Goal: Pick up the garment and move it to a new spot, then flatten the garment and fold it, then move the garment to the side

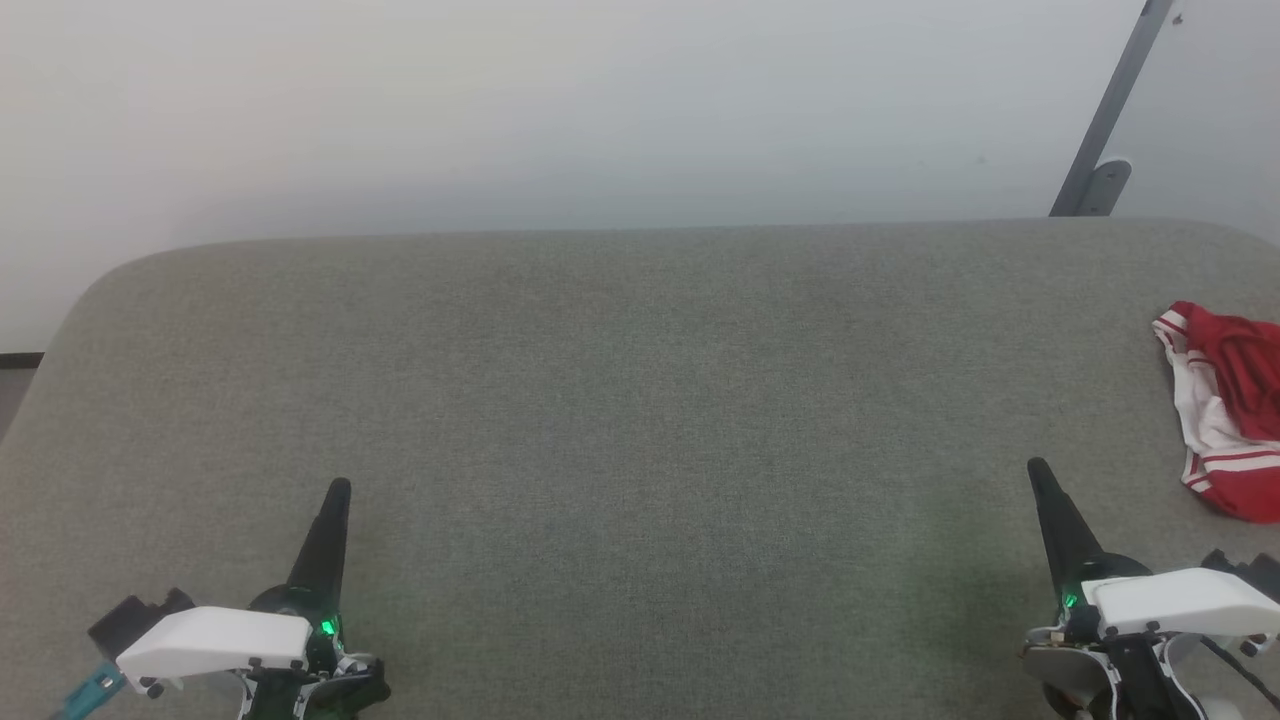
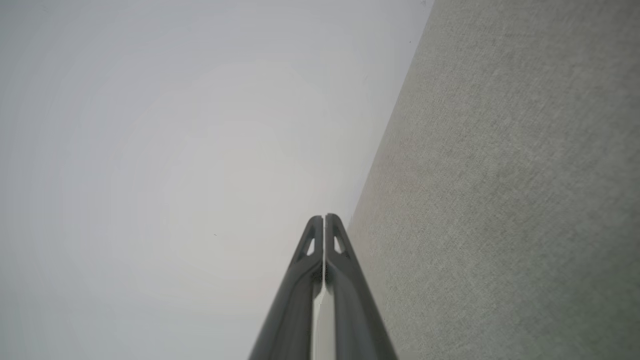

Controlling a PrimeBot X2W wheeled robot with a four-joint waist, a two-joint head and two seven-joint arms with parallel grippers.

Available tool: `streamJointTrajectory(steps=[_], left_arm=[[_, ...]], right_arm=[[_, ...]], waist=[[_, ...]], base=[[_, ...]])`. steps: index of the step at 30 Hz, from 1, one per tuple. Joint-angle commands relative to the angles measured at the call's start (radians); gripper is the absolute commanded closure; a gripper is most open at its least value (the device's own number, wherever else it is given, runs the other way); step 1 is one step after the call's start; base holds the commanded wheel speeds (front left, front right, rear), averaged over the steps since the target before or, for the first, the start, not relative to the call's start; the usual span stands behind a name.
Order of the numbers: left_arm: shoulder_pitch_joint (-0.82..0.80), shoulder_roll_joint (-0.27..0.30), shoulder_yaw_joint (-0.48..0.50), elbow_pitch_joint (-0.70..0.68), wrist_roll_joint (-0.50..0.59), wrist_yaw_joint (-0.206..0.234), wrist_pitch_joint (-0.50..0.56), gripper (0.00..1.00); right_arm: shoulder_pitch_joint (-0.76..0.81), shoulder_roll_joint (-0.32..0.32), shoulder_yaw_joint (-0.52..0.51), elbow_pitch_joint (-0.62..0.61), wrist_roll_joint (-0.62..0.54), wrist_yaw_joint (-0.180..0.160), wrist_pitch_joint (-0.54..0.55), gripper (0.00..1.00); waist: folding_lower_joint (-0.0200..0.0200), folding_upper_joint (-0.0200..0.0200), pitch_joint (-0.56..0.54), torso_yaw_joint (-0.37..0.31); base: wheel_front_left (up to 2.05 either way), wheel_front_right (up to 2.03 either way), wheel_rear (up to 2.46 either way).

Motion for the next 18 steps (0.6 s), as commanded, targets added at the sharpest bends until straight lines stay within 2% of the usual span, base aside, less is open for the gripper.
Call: streamJointTrajectory(steps=[1, 18], left_arm=[[-0.023, -0.003, 0.005, -0.001, -0.011, -0.004, 0.006, 1.00], [-0.043, -0.022, 0.010, 0.011, -0.105, -0.005, 0.039, 1.00]], right_arm=[[-0.017, 0.004, -0.004, -0.009, 0.017, 0.000, 0.005, 1.00], [-0.018, 0.008, -0.010, -0.022, 0.145, 0.000, 0.037, 1.00]], waist=[[0.0000, -0.0001, 0.000, 0.000], [0.0000, -0.0001, 0.001, -0.005]], base=[[0.00, 0.00, 0.00], [0.00, 0.00, 0.00]])
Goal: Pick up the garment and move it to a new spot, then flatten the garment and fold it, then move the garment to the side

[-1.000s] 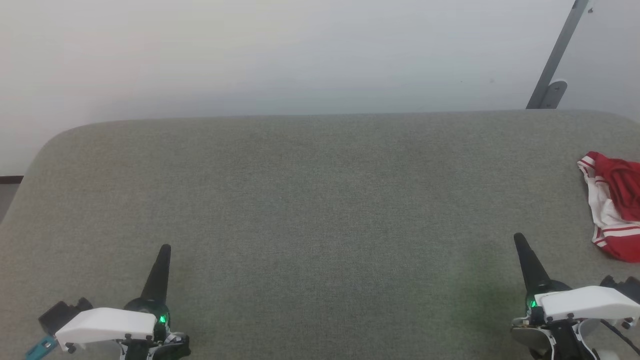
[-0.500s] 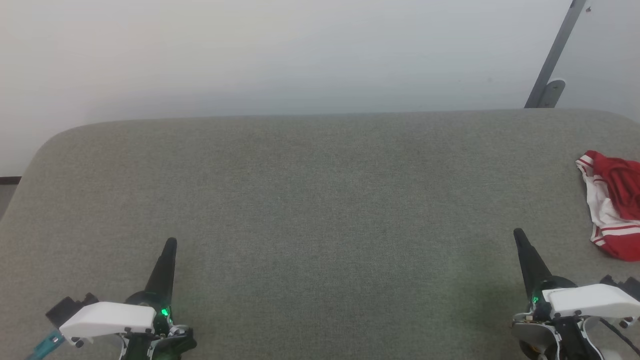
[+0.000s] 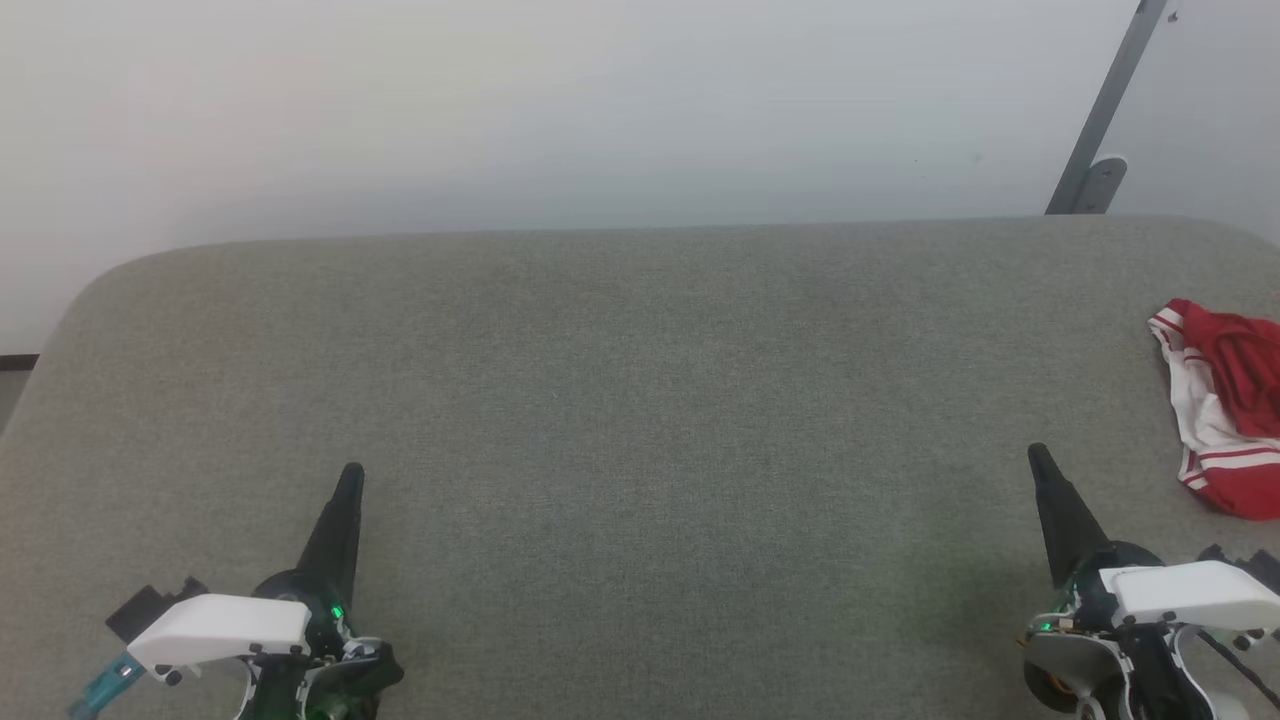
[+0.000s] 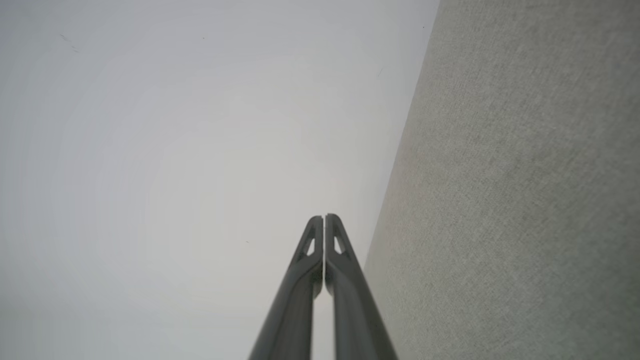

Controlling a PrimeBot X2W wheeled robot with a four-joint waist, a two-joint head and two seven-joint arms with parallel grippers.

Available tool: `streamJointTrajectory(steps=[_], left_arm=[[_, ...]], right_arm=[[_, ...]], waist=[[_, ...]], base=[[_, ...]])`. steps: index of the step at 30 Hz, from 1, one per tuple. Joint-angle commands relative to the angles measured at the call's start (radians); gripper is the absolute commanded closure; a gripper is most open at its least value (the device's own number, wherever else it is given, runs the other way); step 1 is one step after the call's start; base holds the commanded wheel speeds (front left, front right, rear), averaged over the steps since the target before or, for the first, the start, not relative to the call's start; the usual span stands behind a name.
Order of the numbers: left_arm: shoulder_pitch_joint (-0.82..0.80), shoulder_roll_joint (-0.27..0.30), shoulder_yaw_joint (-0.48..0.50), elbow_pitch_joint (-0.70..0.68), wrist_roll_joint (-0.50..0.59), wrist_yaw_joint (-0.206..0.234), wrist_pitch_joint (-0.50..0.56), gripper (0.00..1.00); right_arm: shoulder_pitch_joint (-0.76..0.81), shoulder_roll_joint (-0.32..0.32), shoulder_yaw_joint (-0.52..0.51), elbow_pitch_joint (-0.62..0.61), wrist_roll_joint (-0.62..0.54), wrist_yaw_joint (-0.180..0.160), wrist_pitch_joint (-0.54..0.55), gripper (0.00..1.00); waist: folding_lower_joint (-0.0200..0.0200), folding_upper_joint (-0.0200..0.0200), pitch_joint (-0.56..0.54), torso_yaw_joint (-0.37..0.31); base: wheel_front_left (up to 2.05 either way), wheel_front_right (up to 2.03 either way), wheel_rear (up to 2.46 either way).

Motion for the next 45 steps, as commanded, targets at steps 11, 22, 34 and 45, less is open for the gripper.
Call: streamJointTrajectory(steps=[11, 22, 34, 45], left_arm=[[-0.023, -0.009, 0.006, 0.005, -0.043, -0.005, 0.018, 1.00], [-0.023, -0.010, 0.006, 0.004, -0.043, -0.005, 0.018, 1.00], [-0.023, -0.010, 0.007, 0.004, -0.043, -0.005, 0.018, 1.00], [-0.023, -0.010, 0.007, 0.004, -0.042, -0.005, 0.018, 1.00]], right_arm=[[-0.008, 0.006, -0.005, -0.012, 0.056, 0.000, 0.016, 1.00], [-0.008, 0.006, -0.005, -0.011, 0.056, 0.000, 0.016, 1.00], [-0.008, 0.005, -0.005, -0.011, 0.056, 0.000, 0.016, 1.00], [-0.008, 0.005, -0.005, -0.011, 0.056, 0.000, 0.016, 1.00]], waist=[[0.0000, 0.0000, 0.001, -0.002], [0.0000, 0.0000, 0.001, -0.002], [0.0000, 0.0000, 0.001, -0.002], [0.0000, 0.0000, 0.001, -0.002]], base=[[0.00, 0.00, 0.00], [0.00, 0.00, 0.00], [0.00, 0.00, 0.00], [0.00, 0.00, 0.00]])
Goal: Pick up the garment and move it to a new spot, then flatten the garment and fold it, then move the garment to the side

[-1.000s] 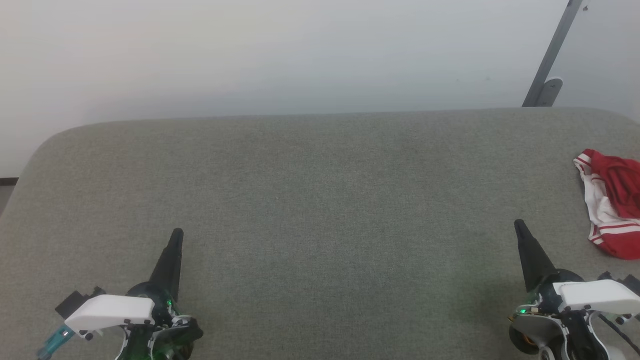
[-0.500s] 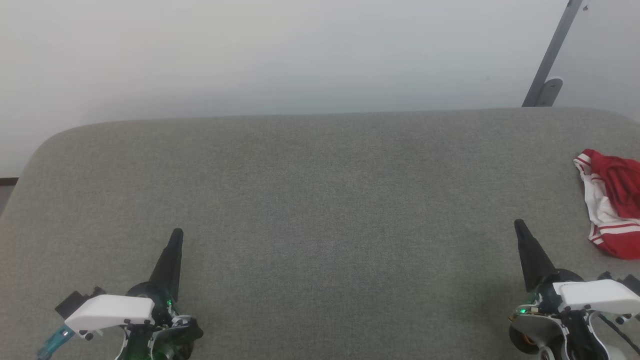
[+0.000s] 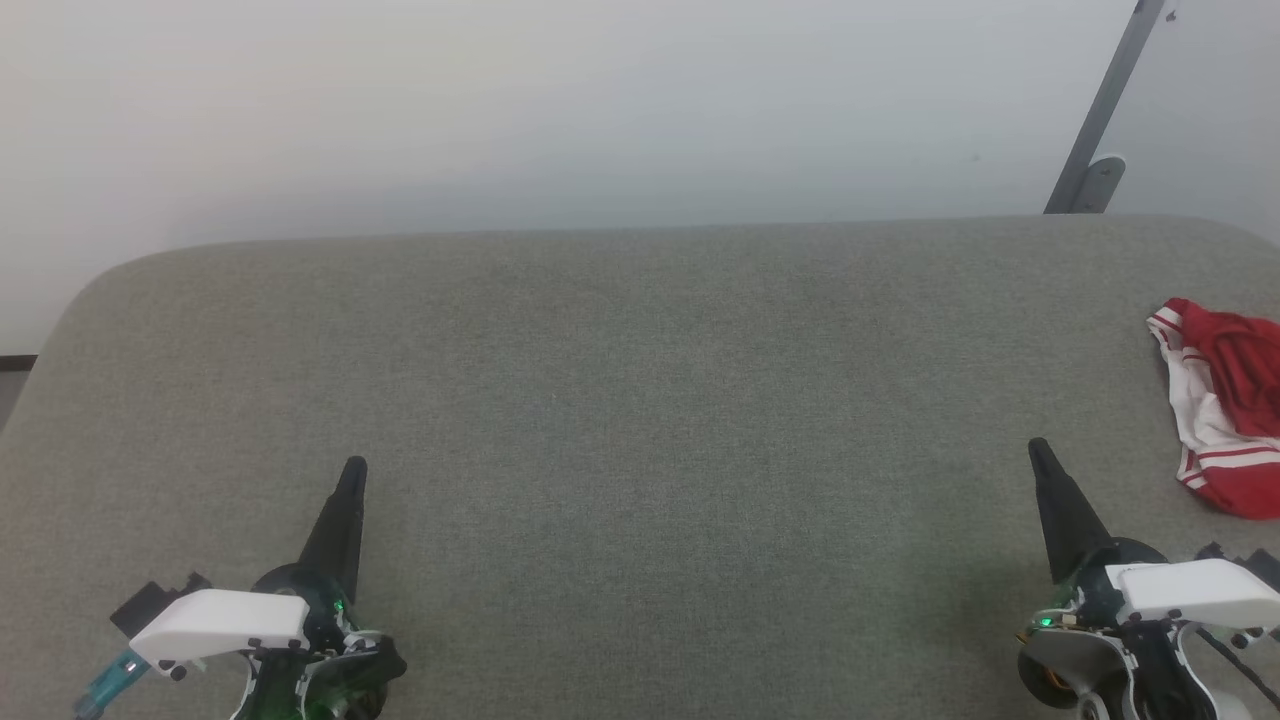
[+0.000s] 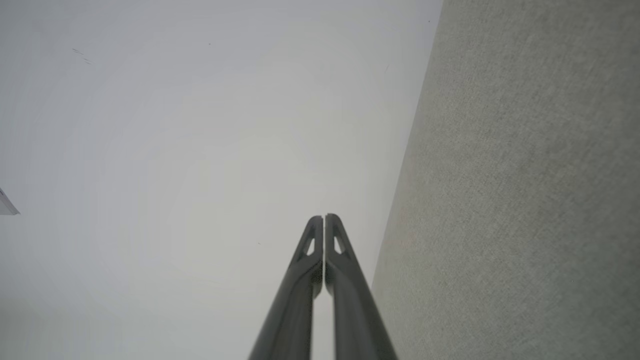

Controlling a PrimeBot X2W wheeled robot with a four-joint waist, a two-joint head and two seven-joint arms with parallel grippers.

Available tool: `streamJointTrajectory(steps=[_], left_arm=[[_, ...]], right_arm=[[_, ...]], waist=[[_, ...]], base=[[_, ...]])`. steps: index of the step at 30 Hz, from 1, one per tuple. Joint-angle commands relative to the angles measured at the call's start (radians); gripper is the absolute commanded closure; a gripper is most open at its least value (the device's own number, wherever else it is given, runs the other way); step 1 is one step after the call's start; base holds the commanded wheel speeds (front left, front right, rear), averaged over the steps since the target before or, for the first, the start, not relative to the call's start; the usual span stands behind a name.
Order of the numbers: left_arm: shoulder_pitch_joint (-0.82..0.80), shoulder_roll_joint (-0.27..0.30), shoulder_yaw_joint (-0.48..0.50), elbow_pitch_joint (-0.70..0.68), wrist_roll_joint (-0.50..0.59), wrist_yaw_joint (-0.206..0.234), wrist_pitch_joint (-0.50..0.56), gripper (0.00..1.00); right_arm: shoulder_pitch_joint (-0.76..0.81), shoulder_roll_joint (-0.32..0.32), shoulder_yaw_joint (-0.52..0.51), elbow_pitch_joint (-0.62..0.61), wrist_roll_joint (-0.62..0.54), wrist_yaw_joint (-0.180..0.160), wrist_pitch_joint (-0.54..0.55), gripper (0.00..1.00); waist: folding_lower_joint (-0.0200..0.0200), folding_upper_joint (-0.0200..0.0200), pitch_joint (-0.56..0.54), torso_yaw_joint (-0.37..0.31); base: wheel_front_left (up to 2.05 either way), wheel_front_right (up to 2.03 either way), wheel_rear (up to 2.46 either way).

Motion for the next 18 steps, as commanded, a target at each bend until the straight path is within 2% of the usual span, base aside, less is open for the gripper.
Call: streamJointTrajectory(steps=[1, 18], left_arm=[[-0.011, -0.003, 0.004, 0.000, -0.003, -0.005, 0.004, 1.00], [-0.011, -0.003, 0.004, 0.000, -0.002, -0.005, 0.004, 1.00]], right_arm=[[-0.005, 0.003, -0.001, -0.004, 0.004, 0.000, 0.003, 1.00], [-0.005, 0.003, -0.001, -0.004, 0.004, 0.000, 0.003, 1.00]], waist=[[0.0000, 0.0000, 0.000, 0.000], [0.0000, 0.0000, 0.000, 0.000]], base=[[0.00, 0.00, 0.00], [0.00, 0.00, 0.00]])
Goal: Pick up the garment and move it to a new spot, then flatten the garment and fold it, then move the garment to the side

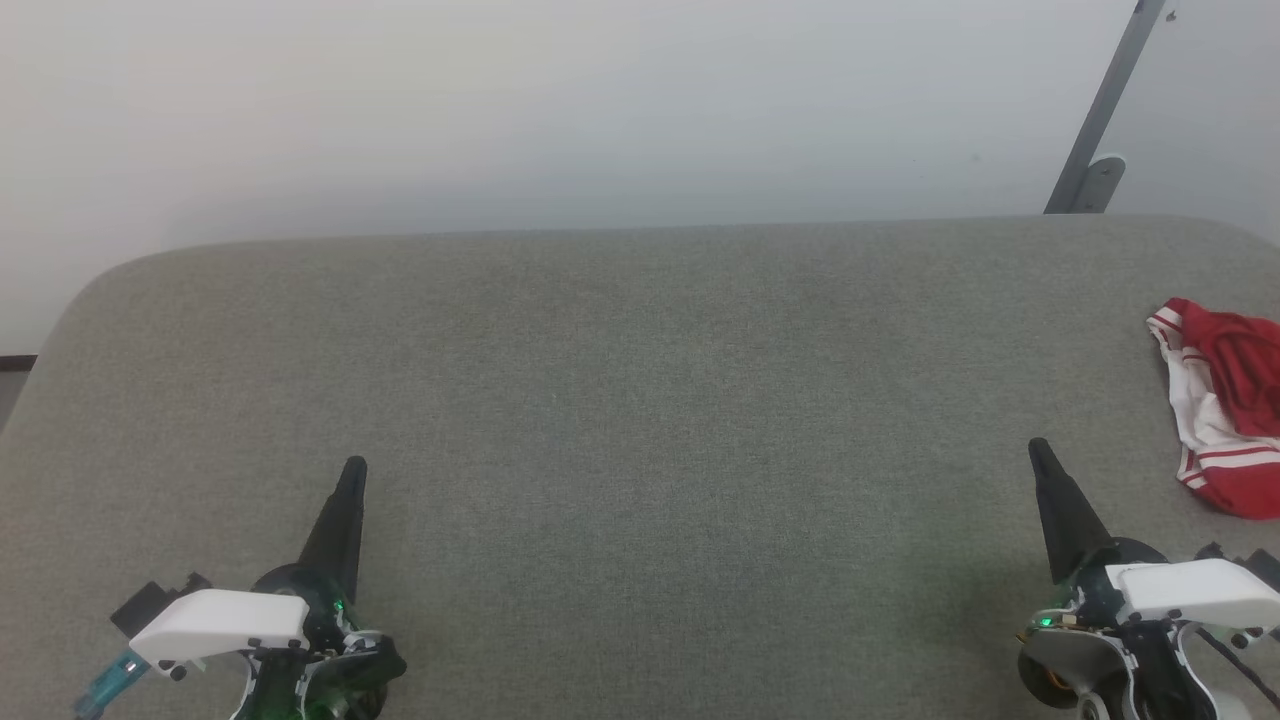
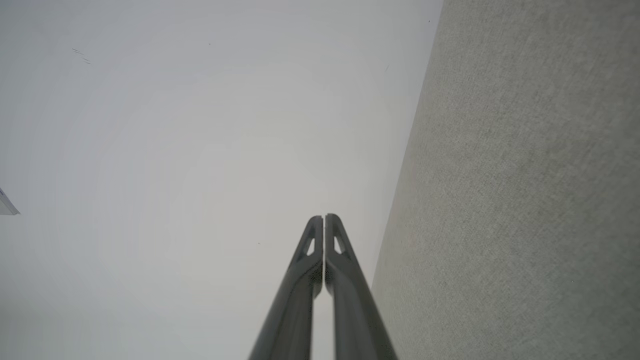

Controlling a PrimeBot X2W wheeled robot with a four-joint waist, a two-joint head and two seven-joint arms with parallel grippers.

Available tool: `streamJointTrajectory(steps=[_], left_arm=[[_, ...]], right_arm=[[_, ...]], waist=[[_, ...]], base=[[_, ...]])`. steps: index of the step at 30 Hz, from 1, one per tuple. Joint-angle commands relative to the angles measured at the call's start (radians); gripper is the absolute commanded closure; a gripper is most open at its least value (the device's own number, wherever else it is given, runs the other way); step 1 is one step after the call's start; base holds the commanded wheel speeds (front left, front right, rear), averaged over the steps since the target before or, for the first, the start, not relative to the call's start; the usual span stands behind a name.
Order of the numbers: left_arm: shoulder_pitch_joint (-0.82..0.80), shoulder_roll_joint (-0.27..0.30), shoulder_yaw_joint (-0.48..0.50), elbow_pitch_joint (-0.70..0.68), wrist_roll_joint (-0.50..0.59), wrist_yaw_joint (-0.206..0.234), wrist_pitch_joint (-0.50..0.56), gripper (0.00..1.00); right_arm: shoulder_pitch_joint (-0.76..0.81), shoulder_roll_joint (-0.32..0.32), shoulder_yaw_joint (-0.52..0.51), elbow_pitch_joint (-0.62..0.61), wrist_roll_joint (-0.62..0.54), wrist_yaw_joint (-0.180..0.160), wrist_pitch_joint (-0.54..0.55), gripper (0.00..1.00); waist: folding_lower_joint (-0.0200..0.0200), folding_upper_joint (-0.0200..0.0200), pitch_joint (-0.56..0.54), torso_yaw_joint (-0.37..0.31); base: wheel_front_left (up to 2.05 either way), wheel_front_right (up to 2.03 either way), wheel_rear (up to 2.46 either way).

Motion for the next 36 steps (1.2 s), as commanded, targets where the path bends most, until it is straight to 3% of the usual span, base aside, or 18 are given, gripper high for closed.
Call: streamJointTrajectory(steps=[1, 36], left_arm=[[-0.011, -0.003, 0.004, 0.000, -0.002, -0.005, 0.004, 1.00], [-0.011, -0.003, 0.004, 0.000, -0.002, -0.005, 0.004, 1.00]], right_arm=[[-0.005, 0.003, -0.001, -0.004, 0.004, 0.000, 0.003, 1.00], [-0.005, 0.003, -0.001, -0.004, 0.004, 0.000, 0.003, 1.00]], waist=[[0.0000, -0.0001, 0.000, 0.000], [0.0000, -0.0001, 0.000, 0.000]], base=[[0.00, 0.00, 0.00], [0.00, 0.00, 0.00]])
